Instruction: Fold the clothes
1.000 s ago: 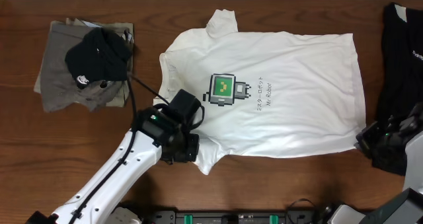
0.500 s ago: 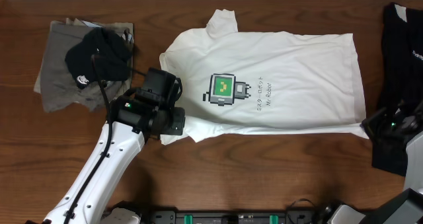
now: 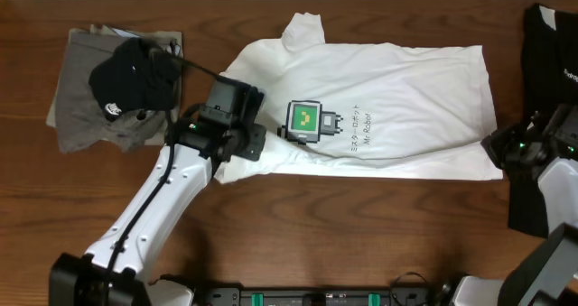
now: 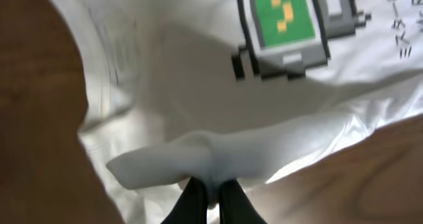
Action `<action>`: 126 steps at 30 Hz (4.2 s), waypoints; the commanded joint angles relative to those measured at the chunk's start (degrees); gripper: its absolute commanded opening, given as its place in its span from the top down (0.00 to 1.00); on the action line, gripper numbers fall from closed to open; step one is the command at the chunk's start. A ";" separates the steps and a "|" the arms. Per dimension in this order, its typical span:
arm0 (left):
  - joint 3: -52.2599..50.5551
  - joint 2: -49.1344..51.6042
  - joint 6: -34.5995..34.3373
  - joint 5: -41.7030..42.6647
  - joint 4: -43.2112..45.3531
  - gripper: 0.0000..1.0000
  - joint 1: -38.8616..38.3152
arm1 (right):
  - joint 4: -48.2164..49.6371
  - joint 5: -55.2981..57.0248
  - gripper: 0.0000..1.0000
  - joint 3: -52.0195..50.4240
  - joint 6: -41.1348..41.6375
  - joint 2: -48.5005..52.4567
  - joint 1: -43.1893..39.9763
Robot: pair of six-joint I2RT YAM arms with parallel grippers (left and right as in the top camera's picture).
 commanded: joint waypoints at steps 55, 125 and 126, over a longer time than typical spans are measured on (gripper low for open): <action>37.66 14.88 -0.39 0.35 -11.04 0.11 7.69 | -15.17 -4.46 0.34 32.92 -17.64 4.26 7.19; 4.04 25.14 -10.10 -3.37 -9.79 0.80 11.82 | -37.13 9.49 0.47 28.37 -22.60 10.51 11.96; 4.04 25.40 -10.10 -3.39 -10.21 0.86 11.80 | -36.70 10.10 0.47 27.93 -22.01 10.51 11.96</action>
